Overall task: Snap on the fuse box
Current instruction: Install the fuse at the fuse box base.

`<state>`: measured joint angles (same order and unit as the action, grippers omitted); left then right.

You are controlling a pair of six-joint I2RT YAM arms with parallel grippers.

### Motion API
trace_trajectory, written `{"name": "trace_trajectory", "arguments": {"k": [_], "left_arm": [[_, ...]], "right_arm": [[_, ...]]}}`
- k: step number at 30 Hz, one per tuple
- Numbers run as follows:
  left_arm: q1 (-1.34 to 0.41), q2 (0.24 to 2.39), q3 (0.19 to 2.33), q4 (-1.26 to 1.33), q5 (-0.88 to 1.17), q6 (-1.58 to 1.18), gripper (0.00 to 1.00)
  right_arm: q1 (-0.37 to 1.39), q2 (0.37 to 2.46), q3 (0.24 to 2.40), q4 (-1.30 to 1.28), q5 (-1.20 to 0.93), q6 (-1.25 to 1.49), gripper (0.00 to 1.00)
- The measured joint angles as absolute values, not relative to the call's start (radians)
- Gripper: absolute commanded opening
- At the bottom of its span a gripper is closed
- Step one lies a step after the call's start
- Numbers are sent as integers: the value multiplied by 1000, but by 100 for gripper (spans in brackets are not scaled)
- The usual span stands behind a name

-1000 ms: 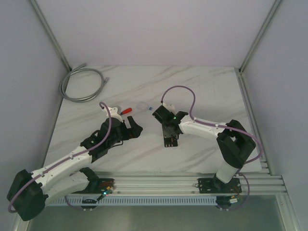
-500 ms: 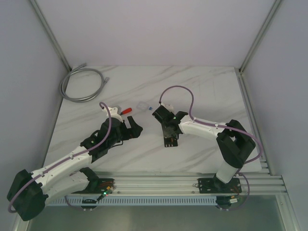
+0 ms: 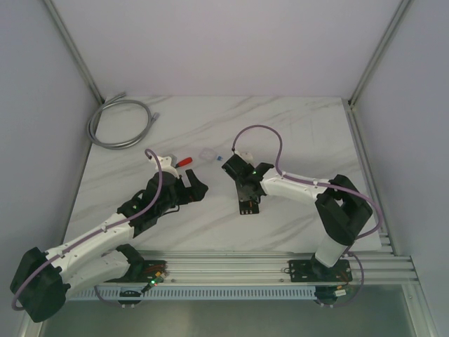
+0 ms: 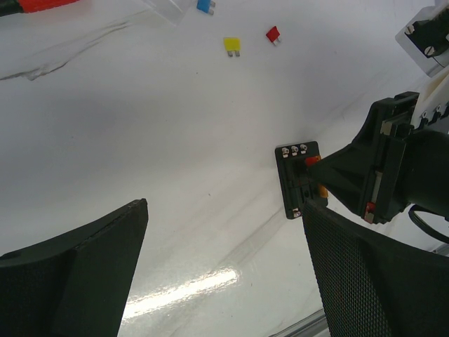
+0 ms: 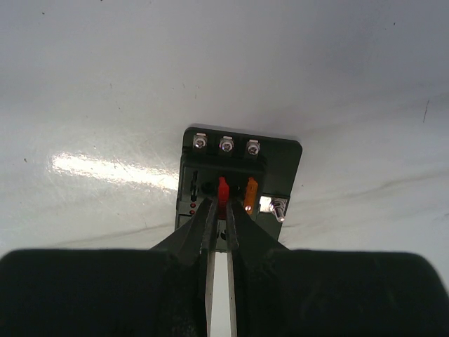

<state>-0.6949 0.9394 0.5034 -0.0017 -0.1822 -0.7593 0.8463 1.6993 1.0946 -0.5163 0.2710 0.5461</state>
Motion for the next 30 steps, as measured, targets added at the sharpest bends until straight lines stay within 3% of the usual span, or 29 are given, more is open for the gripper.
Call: {"name": "trace_trajectory", "arguments": {"k": [3, 9, 20, 30], "left_arm": [[-695, 939, 501, -1, -183, -763, 100], [-695, 939, 496, -2, -182, -774, 100], [-695, 925, 484, -2, -176, -791, 100], [-695, 916, 481, -2, -176, -793, 100]], "right_arm": [[851, 1689, 1079, -499, 279, 555, 0], [851, 1680, 1071, -490, 281, 569, 14], [851, 1678, 1070, -509, 271, 599, 29], [851, 1678, 1081, -513, 273, 603, 31]]}}
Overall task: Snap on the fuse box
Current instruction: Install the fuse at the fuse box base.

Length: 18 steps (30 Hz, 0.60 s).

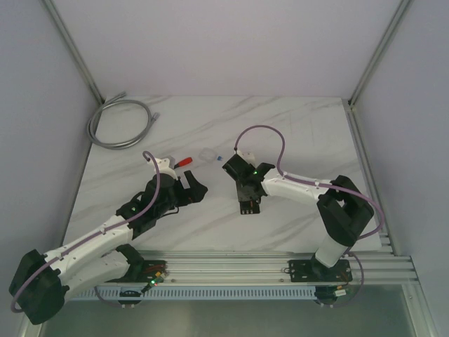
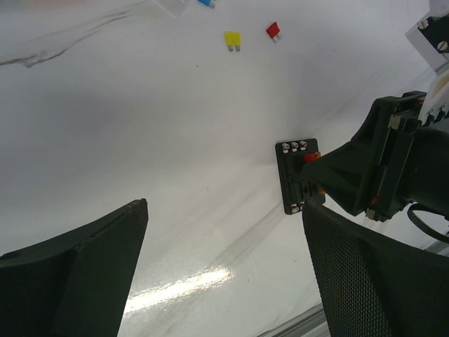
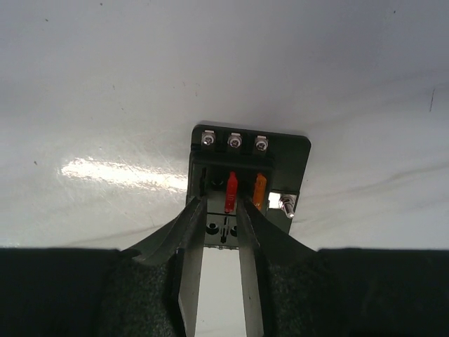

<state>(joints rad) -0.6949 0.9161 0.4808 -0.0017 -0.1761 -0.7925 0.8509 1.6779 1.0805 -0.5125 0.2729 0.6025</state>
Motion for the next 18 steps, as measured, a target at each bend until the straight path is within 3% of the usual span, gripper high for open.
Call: {"name": "trace_trajectory", "arguments": {"k": [18], "left_arm": [[-695, 918, 481, -2, -176, -792, 100]], "right_arm": [[837, 1680, 1102, -534, 303, 633, 15]]}}
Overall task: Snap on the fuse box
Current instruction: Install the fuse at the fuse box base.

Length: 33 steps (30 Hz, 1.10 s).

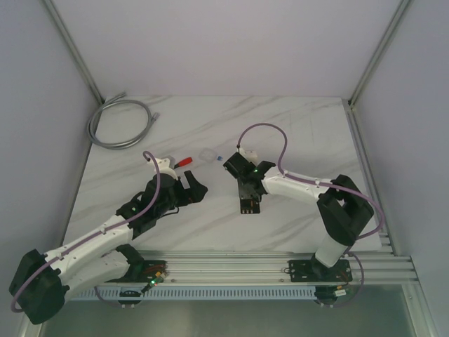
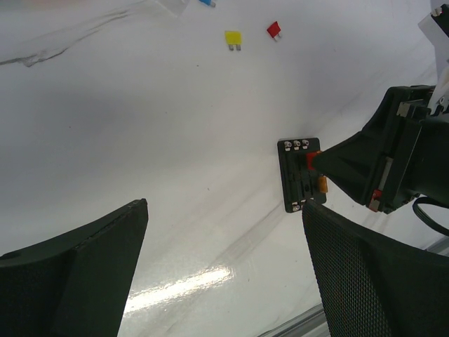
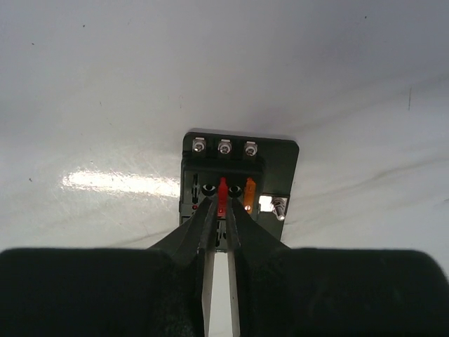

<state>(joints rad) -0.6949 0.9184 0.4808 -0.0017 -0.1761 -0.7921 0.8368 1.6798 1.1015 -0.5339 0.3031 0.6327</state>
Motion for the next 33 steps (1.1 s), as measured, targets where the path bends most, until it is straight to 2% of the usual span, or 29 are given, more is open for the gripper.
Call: {"name": "trace_trajectory", "arguments": {"k": [9, 33], "left_arm": [[-695, 918, 481, -2, -176, -792, 100], [-694, 918, 481, -2, -176, -793, 100]], "right_arm": [[834, 1690, 1105, -533, 299, 634, 0], [778, 1693, 1064, -486, 202, 631, 0]]}}
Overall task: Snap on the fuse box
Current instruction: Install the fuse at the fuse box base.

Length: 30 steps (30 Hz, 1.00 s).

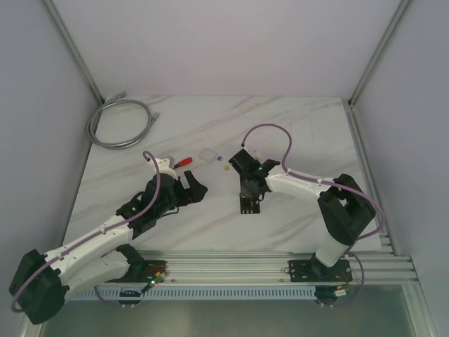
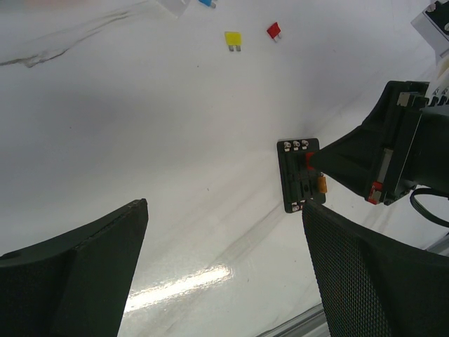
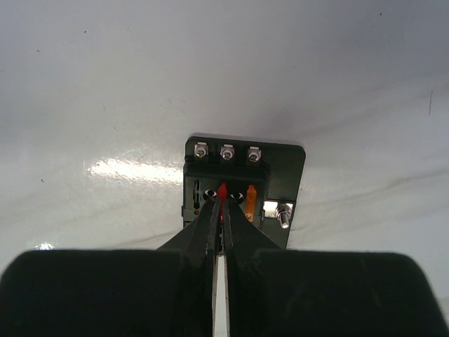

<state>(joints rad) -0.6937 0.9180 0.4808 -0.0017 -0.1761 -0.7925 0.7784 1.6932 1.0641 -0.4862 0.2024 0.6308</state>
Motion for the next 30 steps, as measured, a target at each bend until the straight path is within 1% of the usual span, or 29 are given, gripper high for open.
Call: {"name": "trace_trajectory", "arguments": {"k": [14, 20, 26, 27, 30], "left_arm": [[-694, 916, 481, -5, -176, -793, 100], [-694, 905, 480, -12, -177, -793, 100], [-693, 894, 480, -20, -186, -796, 100], [-693, 894, 480, -21, -188, -797, 100], [-692, 894, 480, -23, -193, -800, 100]], "right_arm": [[787, 1701, 1064, -483, 205, 599, 0], [816, 1687, 1052, -467, 249, 572, 0], [828, 1705, 1105, -516, 270, 567, 0], [828, 1711, 1117, -530, 270, 567, 0], [830, 1726, 1147, -558, 268, 569, 9]]}}
